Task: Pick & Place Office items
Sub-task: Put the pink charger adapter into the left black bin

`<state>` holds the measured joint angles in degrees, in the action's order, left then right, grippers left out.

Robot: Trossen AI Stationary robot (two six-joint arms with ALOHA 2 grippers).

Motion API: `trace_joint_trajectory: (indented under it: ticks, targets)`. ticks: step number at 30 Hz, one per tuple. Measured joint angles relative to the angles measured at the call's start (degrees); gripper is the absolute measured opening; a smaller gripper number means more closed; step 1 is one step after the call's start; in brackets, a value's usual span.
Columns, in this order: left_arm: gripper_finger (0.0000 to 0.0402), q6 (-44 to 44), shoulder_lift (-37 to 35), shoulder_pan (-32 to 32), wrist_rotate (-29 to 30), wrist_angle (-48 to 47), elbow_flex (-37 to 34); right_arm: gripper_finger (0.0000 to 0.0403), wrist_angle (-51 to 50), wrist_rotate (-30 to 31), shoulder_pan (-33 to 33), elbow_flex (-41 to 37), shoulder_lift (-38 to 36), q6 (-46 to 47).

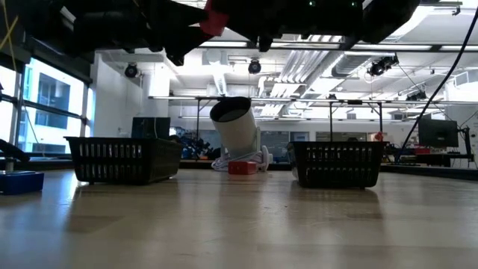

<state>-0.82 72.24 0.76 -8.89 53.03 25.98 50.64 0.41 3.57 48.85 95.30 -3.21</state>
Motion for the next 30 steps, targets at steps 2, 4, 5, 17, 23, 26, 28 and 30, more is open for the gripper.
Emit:
trace_joint_trajectory:
  ticks: [2, 4, 5, 17, 23, 26, 28, 30]
  targets:
    - [0.0219, 0.00, -1.32, 0.19, -0.02, -2.00, 0.00, 0.0140, -0.58, -0.34, 0.00, -0.01, -0.23, 0.00]
    - [0.0219, -0.04, -2.81, 0.25, 0.03, -4.84, 0.00, 0.0140, -1.38, -0.34, 0.00, -0.01, -0.28, 0.05]
    - [0.0219, -0.12, -3.36, 0.25, 0.20, -6.19, 0.00, 0.0140, -1.75, -0.38, -0.17, -0.01, -0.27, 0.20]
    - [0.0219, -3.98, -4.50, 0.25, 1.76, -13.24, -0.02, 0.0140, -7.26, -6.86, -4.72, -0.01, -0.27, 7.94]
    - [0.0220, -3.56, -4.50, 0.30, 4.00, -13.83, -0.04, 0.0140, -11.29, -8.06, -4.74, 1.77, -0.27, 8.12]
    - [0.0220, -2.33, -4.62, 0.30, 4.75, -13.86, -0.04, 0.0140, -14.42, -8.09, -4.74, 3.86, -0.27, 7.98]
    - [0.0220, -0.30, -5.77, 0.29, 5.53, -14.21, -0.09, 0.0140, -15.80, -8.13, -4.71, 5.15, 0.51, 7.92]
    - [0.0220, 1.64, -8.00, 0.25, 7.64, -14.38, -0.09, 0.0140, -16.99, -8.63, -4.74, 5.38, 0.73, 7.94]
